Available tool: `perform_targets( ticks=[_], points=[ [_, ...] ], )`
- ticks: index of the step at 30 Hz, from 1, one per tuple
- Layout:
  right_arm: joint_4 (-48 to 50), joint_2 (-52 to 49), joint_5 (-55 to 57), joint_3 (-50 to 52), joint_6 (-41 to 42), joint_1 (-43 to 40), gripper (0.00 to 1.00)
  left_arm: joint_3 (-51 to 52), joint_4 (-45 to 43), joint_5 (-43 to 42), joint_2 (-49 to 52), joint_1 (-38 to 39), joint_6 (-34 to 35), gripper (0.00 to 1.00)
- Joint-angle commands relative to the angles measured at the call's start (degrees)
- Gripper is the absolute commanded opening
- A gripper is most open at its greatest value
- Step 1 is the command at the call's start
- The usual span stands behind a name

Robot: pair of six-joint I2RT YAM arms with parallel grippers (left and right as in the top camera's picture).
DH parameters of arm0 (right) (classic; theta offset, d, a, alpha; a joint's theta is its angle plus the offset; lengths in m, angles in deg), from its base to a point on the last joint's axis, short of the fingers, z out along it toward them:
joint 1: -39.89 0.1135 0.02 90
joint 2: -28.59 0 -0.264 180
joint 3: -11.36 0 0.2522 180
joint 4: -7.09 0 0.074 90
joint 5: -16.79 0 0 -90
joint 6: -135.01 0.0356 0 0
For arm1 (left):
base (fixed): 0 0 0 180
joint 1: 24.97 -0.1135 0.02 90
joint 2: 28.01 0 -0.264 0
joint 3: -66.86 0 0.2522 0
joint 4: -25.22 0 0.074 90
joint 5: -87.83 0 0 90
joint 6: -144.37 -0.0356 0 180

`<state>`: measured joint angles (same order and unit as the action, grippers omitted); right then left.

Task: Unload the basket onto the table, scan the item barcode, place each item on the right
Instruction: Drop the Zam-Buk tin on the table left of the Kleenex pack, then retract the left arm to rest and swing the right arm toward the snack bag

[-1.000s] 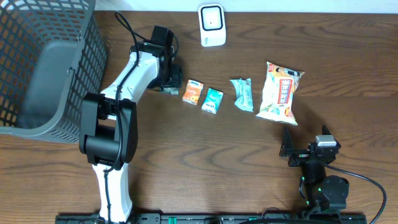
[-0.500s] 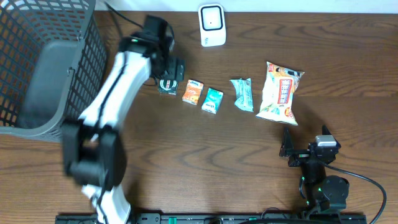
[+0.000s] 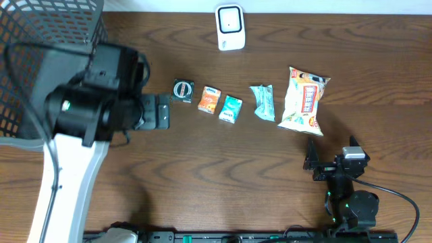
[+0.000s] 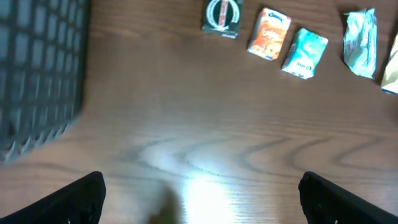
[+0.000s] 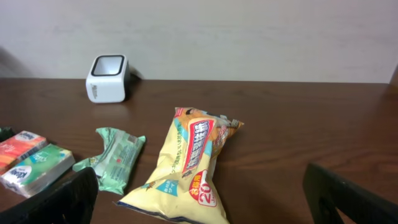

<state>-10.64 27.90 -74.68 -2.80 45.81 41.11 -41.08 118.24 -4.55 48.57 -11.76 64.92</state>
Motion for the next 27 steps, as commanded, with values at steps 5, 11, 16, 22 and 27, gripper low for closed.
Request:
perform_targets(
  ticks=[5, 11, 16, 22, 27],
  points=[
    [-0.2, 0.4, 0.3, 0.1, -0.5, 0.5, 0.99, 10.0, 2.0, 3.7, -17.8, -0.9, 9.9, 0.98],
    [-0.2, 0.4, 0.3, 0.1, -0.5, 0.5, 0.99, 16.5, 3.0, 6.7, -30.6, -0.9, 18.0, 0.98],
    [-0.2, 0.4, 0.3, 0.1, -0.5, 0.5, 0.99, 19.9, 4.8, 6.7, -39.1, -0.9, 19.1, 0.98],
    [0.3, 0.4, -0.1, 0.1, -0.3, 0.5, 0.99, 20.0, 10.1, 4.7, -43.4, -0.9, 19.1, 0.98],
    [2.2, 0.4, -17.0, 0.1, 19.9, 0.5, 0.99, 20.0, 11.7, 4.8, -43.5, -0.9, 19.2, 0.98]
  ],
)
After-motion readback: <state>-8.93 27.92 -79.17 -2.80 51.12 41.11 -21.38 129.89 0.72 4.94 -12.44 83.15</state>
